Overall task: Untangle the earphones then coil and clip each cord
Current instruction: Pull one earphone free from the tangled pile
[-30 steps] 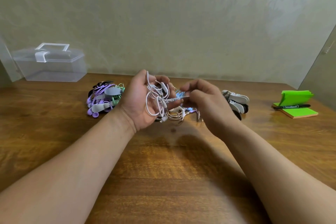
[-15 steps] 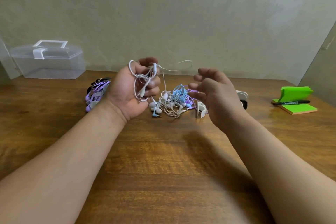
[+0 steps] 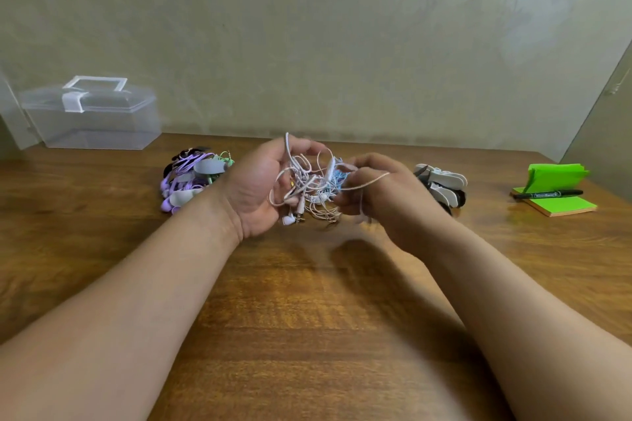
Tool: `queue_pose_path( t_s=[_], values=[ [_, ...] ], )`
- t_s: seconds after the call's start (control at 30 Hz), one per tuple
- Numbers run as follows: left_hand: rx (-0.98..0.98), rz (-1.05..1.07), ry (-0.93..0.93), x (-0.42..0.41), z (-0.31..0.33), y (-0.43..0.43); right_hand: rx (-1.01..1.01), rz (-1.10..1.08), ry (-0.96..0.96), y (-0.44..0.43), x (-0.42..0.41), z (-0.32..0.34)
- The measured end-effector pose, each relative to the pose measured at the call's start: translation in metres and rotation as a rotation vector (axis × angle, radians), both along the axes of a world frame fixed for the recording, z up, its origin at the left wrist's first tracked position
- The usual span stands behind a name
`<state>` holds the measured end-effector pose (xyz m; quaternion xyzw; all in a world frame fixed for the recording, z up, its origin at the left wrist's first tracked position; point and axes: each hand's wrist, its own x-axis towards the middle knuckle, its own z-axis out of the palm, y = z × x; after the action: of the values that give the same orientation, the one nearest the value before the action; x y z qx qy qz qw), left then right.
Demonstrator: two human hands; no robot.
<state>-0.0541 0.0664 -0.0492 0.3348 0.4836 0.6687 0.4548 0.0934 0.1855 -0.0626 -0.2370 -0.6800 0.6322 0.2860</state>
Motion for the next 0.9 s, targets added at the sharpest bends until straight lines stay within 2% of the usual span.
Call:
queue_pose_path(
  t_s=[0.07, 0.1, 0.3, 0.43, 0.67, 0.8, 0.9],
  values=[
    [-0.025, 0.012, 0.001, 0.001, 0.002, -0.002, -0.129, -0.053, 0.071, 0.004, 0.000, 0.005],
    [-0.036, 0.022, -0.016, 0.002, 0.003, -0.003, -0.122, -0.055, 0.056, 0.004, 0.001, 0.007],
    [0.003, 0.005, -0.256, 0.006, 0.008, -0.008, 0.073, 0.219, -0.087, 0.000, 0.007, 0.006],
    [0.041, -0.032, -0.329, 0.004, 0.009, -0.009, 0.137, 0.360, -0.146, 0.004, 0.012, 0.007],
    [0.131, -0.087, -0.418, 0.005, 0.010, -0.011, 0.261, 0.203, 0.000, 0.009, 0.014, 0.009],
    [0.131, -0.127, -0.355, 0.004, 0.012, -0.013, 0.185, 0.096, 0.129, 0.006, 0.011, 0.010],
    [0.096, -0.134, -0.285, 0.003, 0.012, -0.015, 0.113, 0.076, 0.141, 0.006, 0.011, 0.012]
  ],
)
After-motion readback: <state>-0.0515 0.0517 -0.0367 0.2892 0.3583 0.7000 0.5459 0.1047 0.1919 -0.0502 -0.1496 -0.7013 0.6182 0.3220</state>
